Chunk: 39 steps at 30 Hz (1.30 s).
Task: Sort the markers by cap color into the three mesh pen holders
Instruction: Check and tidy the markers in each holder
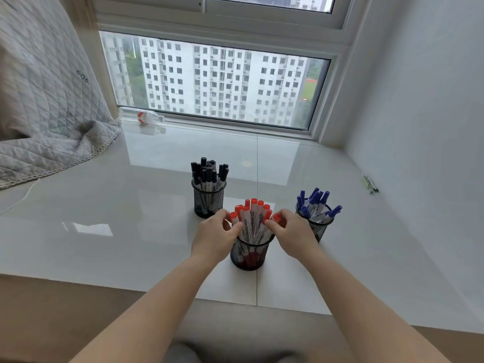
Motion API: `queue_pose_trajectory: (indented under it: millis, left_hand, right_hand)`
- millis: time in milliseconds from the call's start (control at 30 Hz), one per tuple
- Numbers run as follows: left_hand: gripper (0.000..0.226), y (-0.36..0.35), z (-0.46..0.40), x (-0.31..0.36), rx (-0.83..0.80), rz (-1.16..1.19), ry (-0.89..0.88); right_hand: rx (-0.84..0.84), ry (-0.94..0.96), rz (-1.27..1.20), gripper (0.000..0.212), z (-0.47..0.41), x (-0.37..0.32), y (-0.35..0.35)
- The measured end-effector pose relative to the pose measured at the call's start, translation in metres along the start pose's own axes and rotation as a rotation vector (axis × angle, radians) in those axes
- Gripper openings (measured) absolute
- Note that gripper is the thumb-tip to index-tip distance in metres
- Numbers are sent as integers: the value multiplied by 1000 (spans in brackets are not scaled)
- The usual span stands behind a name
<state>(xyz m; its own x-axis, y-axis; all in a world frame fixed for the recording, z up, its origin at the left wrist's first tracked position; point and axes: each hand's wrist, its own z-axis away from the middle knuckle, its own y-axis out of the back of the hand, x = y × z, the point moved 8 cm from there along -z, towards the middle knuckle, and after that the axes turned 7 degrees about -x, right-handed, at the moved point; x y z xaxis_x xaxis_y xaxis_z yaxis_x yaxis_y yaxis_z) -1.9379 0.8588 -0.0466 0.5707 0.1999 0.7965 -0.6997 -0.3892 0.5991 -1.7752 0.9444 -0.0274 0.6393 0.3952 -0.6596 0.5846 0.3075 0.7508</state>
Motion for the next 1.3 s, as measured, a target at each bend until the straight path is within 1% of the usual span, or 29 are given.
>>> queue_pose_trajectory:
  millis: [100,167,300,400,500,567,600,667,733,800,867,933,1033,1100,1200,1300]
  left_hand:
    - [14,3,0,3,3,26,-23]
    - [11,11,1,6,42,58,-54]
    - [12,36,7,7,219,168,-95]
    - [17,56,12,5,368,311,-91]
    - [20,73,18,-5,506,376,-45]
    - [16,78,21,-16,550,441,20]
    - [14,78,22,-23,556,521,66]
    - [9,67,23,-37,512,785,172]
    - [5,48,22,-41,392,1056,262]
    - [5,28,21,-38,253,1258,321]
    - [11,12,21,-30,136,1401,340]
    - [11,1,22,-22,38,1453,315]
    - [12,-5,21,-9,-66,1398,243]
    - [14,-5,19,-5,-87,1284,194]
    - [14,-2,15,4,-91,1052,109]
    - [13,-1,12,9,-47,853,43]
  right_hand:
    - [34,80,70,17,3,-8,10]
    - [77,124,44,16,6,-12,21]
    - [201,145,-81,15,8,-14,48]
    - [259,130,-268,13,7,-12,63]
    - [360,93,-480,13,11,-3,76]
    - [421,28,-647,13,15,7,81]
    - [435,-11,-739,12,17,13,81]
    - [410,-82,-966,10,18,21,75]
    - [330,-128,-1276,14,18,23,60]
    - [245,-152,-1555,20,19,19,45]
    - [179,-163,-1716,20,18,14,35]
    - [108,-160,-1792,14,17,10,27]
    - [-9,-152,-1809,10,16,6,15]
    - [-64,-138,-1744,10,15,4,9]
    - [-73,-98,-1468,15,11,4,7]
    - [-35,-80,-1059,21,9,7,7]
